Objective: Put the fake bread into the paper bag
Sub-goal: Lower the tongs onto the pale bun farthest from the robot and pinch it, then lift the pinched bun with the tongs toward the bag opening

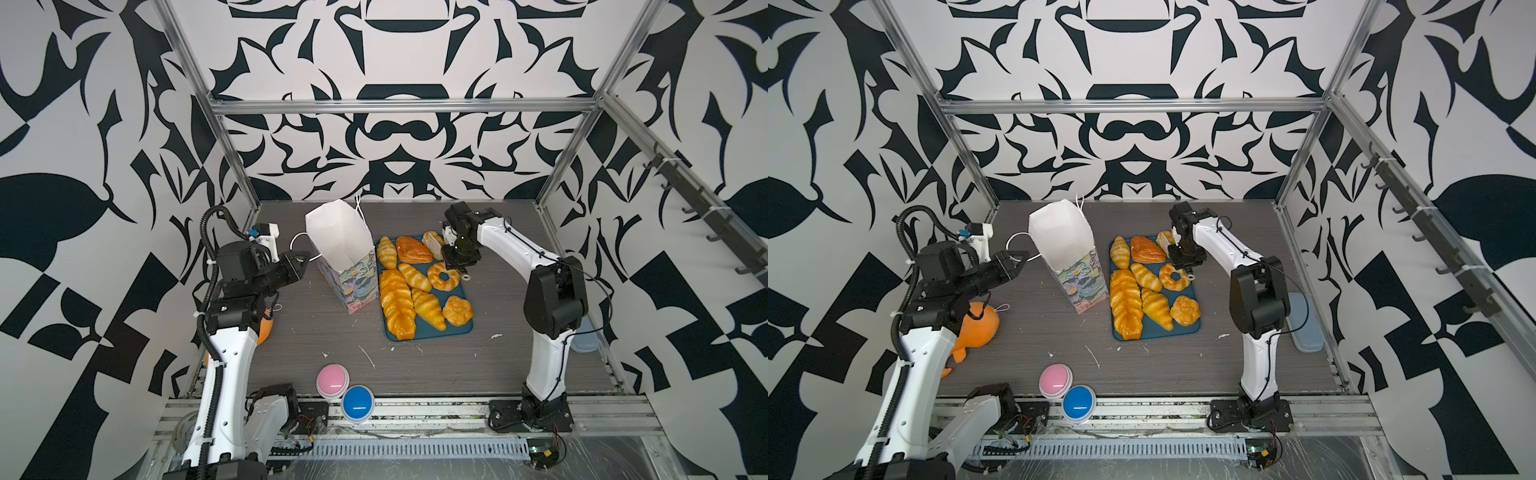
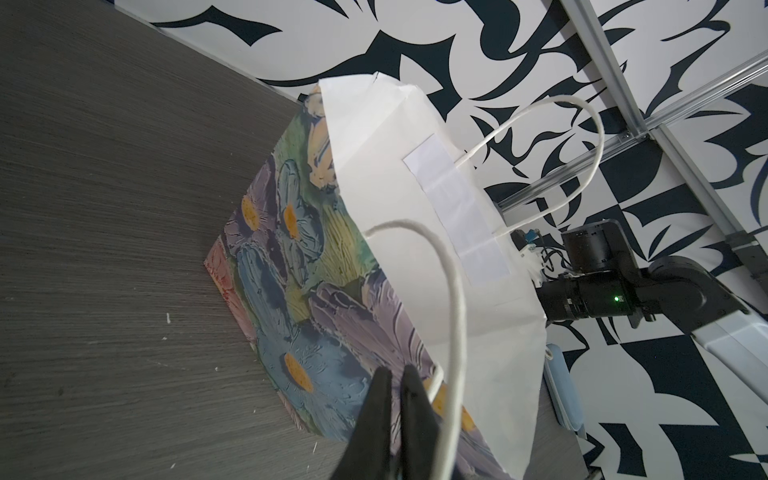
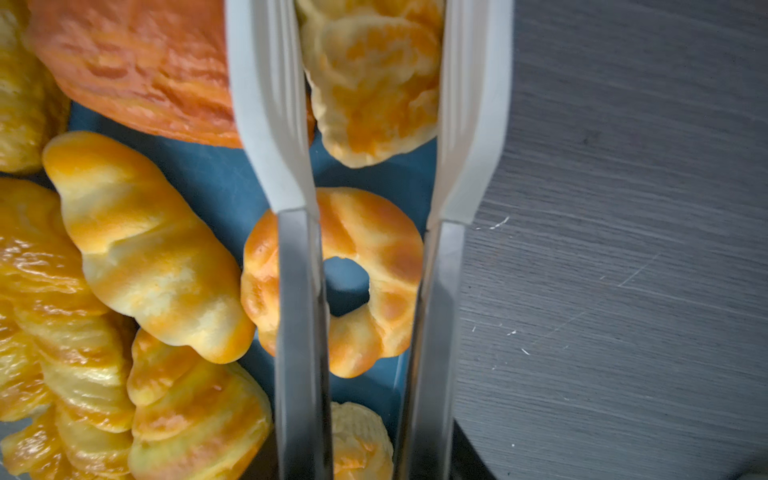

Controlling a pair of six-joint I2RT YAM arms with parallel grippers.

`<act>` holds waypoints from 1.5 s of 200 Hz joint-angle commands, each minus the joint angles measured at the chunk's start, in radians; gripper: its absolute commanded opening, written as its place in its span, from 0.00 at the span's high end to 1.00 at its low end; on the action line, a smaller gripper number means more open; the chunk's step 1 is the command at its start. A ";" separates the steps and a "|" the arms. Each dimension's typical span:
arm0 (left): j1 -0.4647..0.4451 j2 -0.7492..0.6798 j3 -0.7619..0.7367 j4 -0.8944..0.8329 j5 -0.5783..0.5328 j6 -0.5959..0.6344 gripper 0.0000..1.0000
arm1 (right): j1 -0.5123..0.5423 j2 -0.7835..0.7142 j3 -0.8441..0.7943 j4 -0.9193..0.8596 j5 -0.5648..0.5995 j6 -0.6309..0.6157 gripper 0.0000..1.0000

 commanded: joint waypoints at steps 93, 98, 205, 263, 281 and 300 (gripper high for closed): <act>0.004 0.013 0.025 -0.023 0.008 0.002 0.89 | 0.011 -0.205 -0.058 0.042 0.051 0.061 0.60; 0.004 0.015 0.026 -0.025 0.008 0.002 0.89 | 0.012 -0.214 -0.065 0.044 0.048 0.063 0.60; 0.004 0.045 0.062 -0.057 0.016 0.032 0.88 | 0.087 -0.381 -0.012 -0.014 0.082 0.086 0.63; 0.005 0.050 0.062 -0.051 0.021 0.032 0.88 | 0.159 -0.432 0.103 -0.076 0.117 0.102 0.64; 0.004 0.048 0.060 -0.049 0.021 0.032 0.88 | 0.190 -0.432 0.151 -0.104 0.147 0.106 0.64; 0.004 0.047 0.061 -0.051 0.022 0.031 0.88 | 0.217 -0.434 0.201 -0.125 0.158 0.110 0.64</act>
